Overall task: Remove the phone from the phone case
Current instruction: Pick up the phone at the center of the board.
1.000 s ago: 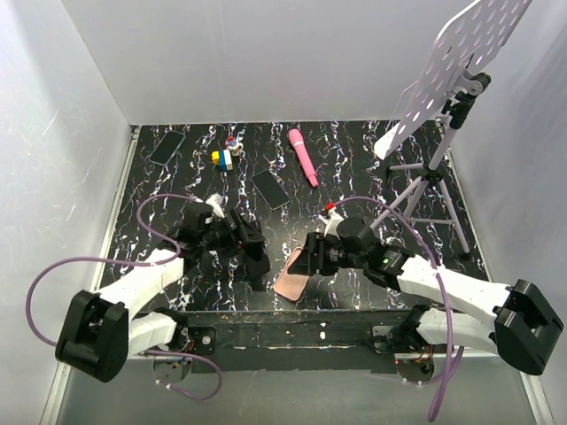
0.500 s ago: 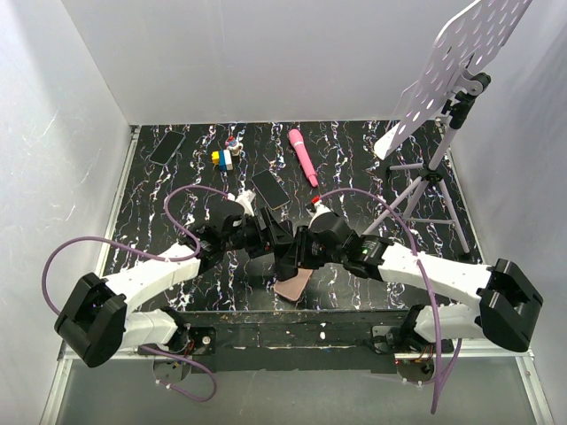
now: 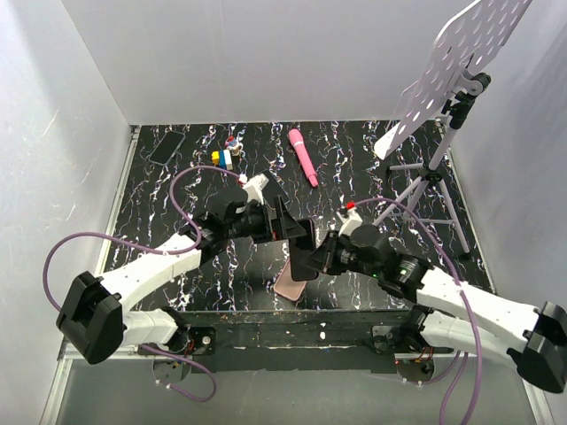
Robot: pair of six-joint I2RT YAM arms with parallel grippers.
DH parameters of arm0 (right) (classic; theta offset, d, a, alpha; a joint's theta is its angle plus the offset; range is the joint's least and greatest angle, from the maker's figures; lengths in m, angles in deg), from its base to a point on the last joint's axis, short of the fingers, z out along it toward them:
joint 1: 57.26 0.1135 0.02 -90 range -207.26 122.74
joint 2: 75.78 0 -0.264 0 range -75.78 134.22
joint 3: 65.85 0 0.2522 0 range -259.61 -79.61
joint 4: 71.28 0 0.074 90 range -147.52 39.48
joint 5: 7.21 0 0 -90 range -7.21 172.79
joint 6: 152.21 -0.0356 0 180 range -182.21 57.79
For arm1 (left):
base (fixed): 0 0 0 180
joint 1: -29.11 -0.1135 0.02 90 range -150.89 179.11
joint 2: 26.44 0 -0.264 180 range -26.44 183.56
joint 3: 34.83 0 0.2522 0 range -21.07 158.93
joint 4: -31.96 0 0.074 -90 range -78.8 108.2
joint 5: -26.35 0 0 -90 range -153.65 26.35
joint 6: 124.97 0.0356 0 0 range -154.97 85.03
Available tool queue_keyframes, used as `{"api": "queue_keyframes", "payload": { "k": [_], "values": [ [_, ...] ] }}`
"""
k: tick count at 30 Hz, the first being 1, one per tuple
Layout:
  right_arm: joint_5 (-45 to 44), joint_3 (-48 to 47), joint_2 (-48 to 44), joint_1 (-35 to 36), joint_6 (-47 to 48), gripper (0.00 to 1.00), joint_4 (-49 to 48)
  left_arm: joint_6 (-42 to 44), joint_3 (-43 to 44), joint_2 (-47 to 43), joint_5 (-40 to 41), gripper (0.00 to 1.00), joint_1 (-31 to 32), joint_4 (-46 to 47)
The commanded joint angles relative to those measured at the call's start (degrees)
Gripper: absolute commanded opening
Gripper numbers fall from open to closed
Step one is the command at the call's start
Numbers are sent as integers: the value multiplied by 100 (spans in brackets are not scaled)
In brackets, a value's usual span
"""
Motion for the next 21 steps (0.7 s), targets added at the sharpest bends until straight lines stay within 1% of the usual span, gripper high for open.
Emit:
{"api": "queue_keyframes", "payload": {
  "k": [1, 2, 6, 8, 11, 13, 16, 17, 18, 20, 21],
  "values": [
    [637, 310, -922, -329, 16, 1, -385, 466, 68, -387, -599, 98, -273, 381],
    [812, 381, -1098, -399, 51, 1, -517, 353, -55, -457, -818, 98, -387, 556],
    [1560, 522, -1687, -558, 253, 1, -887, -227, -530, -590, -2075, 96, -792, 2040],
    [1911, 540, -1811, -558, 368, 1, -1019, -439, -540, -485, -2698, 95, -845, 2595],
    [2246, 478, -1873, -567, 447, 1, -1124, -667, -373, -230, -3429, 96, -854, 3141],
    [2352, 496, -1917, -567, 395, 1, -1317, -974, -468, -133, -3711, 97, -837, 3675],
    [2475, 575, -1847, -567, 202, 1, -1818, -1755, -706, -45, -3888, 96, -749, 5098],
    [2571, 601, -1777, -567, 105, 1, -2019, -1906, -715, 16, -3905, 95, -688, 5346],
    [2676, 610, -1672, -576, 43, 1, -2178, -1907, -672, 60, -3923, 93, -626, 5374],
    [2809, 628, -1478, -567, -62, 1, -2460, -1933, -584, 157, -3932, 86, -477, 5436],
    [2818, 637, -1391, -576, -115, 1, -2565, -1986, -549, 201, -3932, 80, -424, 5523]
  ]
}}
